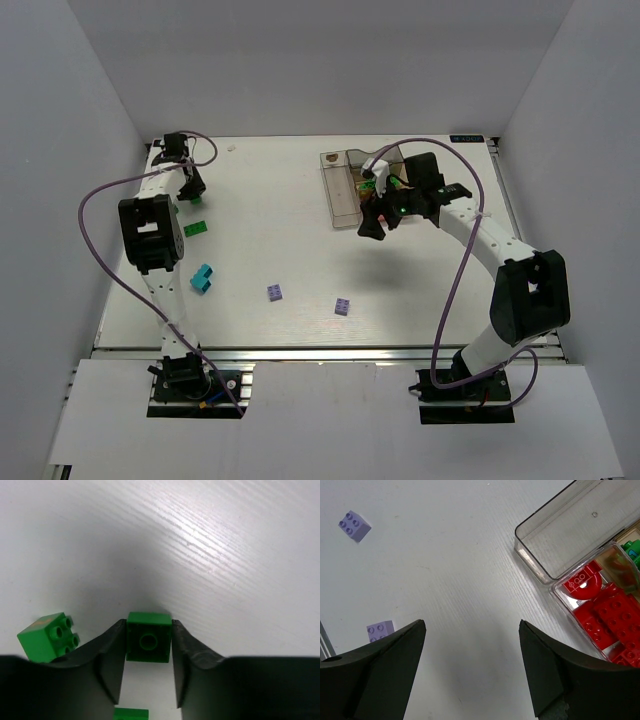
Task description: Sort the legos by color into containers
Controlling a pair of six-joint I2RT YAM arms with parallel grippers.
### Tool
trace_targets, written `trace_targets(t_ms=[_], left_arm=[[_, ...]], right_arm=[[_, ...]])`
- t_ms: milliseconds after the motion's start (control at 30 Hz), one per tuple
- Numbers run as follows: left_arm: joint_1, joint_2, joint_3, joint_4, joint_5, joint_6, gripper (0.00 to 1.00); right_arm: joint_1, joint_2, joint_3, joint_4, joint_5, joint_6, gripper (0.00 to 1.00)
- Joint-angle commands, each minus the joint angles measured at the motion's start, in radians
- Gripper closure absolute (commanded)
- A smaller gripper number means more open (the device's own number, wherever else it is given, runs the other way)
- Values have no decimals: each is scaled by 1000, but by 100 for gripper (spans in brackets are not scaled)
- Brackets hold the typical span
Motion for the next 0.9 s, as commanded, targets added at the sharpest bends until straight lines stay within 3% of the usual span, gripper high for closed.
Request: trace_targets(t_ms=[0, 167, 267, 367, 533, 567, 700, 800, 867], left_arm=[[7, 1, 48, 24, 32, 5, 56], [-2, -55, 21, 34, 96, -24, 79], [-25, -155, -39, 92, 221, -47, 84], [-59, -294, -186, 314, 408, -117, 87], [-219, -385, -268, 393, 608, -193, 89], [-249, -398, -286, 442, 619, -206, 89], [-372, -415, -334, 556, 665, -315, 89], [-462, -340, -231, 597, 662, -345, 89], [-519, -242, -86, 570, 644, -345, 89]], right_arm=[[-4, -37, -4, 3, 5, -18, 20], [-7, -42, -9, 13, 16, -30, 20], [-13, -51, -12, 48, 33, -10, 20], [-39, -87, -38, 178, 100, 112, 20], [-82, -158, -119, 374, 220, 235, 15], [-88, -155, -113, 372, 202, 237, 18], [-143, -102, -42, 292, 119, 301, 100], [-166, -65, 8, 229, 105, 341, 100], [-181, -72, 1, 233, 100, 355, 100]])
